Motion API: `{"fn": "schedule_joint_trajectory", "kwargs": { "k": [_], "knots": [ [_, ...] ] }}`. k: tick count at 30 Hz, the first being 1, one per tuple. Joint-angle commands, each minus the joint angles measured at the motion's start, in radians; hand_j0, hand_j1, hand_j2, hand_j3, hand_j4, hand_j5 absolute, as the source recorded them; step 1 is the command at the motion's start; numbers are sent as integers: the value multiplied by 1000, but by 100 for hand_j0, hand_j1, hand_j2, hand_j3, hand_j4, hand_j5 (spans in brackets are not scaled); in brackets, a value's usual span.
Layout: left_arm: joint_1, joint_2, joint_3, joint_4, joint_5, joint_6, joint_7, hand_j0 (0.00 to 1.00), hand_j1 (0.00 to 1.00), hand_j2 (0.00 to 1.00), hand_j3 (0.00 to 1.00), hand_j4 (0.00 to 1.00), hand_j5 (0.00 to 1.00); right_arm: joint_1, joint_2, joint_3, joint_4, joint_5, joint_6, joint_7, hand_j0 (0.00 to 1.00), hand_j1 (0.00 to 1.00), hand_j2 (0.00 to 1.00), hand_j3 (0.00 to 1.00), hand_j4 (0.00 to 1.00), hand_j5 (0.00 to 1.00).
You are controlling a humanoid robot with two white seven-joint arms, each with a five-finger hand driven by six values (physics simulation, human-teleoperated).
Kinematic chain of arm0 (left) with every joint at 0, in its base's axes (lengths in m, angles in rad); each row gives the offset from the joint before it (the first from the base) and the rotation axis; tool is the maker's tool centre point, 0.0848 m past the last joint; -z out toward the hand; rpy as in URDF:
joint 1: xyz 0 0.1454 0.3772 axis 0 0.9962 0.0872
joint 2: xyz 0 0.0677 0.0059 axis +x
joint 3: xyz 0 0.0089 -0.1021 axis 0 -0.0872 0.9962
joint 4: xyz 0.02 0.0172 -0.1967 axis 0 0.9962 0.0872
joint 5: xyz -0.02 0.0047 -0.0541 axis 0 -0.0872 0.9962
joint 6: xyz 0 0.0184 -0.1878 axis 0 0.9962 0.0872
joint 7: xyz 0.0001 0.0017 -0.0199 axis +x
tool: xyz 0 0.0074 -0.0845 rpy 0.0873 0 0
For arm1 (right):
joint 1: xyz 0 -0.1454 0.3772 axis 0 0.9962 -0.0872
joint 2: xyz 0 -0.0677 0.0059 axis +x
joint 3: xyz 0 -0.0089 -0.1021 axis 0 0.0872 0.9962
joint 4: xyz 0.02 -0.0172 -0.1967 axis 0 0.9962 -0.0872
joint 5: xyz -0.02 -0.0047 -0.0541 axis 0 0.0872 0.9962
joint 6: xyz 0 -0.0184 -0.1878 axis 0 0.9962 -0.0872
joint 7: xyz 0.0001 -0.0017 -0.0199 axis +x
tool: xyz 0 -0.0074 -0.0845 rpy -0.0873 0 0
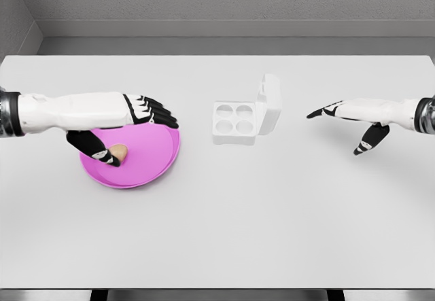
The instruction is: Pack egg into the box and close the box lid
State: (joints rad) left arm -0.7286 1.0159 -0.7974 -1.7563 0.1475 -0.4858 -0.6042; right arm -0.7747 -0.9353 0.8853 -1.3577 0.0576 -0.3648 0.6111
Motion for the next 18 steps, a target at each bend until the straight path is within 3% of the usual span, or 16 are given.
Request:
{"fn": "schedule_joint_trajectory", "kwargs": {
  "k": [1,3,5,7,9,11,18],
  "knots": [
    [0,0,3,1,3,125,-7,100,100,100,100,100,100,-2,0,-2,0,-4,1,0,100,100,100,100,100,100],
    [15,6,1,6,-5,150,-7,100,100,100,100,100,100,-2,0,-2,0,-4,1,0,100,100,100,100,100,100],
    [17,0,3,9,-143,170,-7,100,100,100,100,100,100,-17,10,-2,-1,-4,3,0,100,100,100,100,100,100],
    [18,3,21,9,-144,182,-7,100,100,100,100,100,100,-26,18,3,2,-5,3,0,100,100,100,100,100,100],
    [46,10,35,9,-154,181,-7,100,100,100,100,100,100,-51,27,0,60,-4,-2,0,100,100,100,100,100,100],
    [63,13,41,9,-198,181,-7,100,100,100,100,100,100,-54,27,-3,65,-4,-2,0,100,100,100,100,100,100],
    [67,1,52,8,-223,173,-7,100,100,100,100,100,100,-55,18,-5,75,-4,1,0,100,100,100,100,100,100]
  ]
}}
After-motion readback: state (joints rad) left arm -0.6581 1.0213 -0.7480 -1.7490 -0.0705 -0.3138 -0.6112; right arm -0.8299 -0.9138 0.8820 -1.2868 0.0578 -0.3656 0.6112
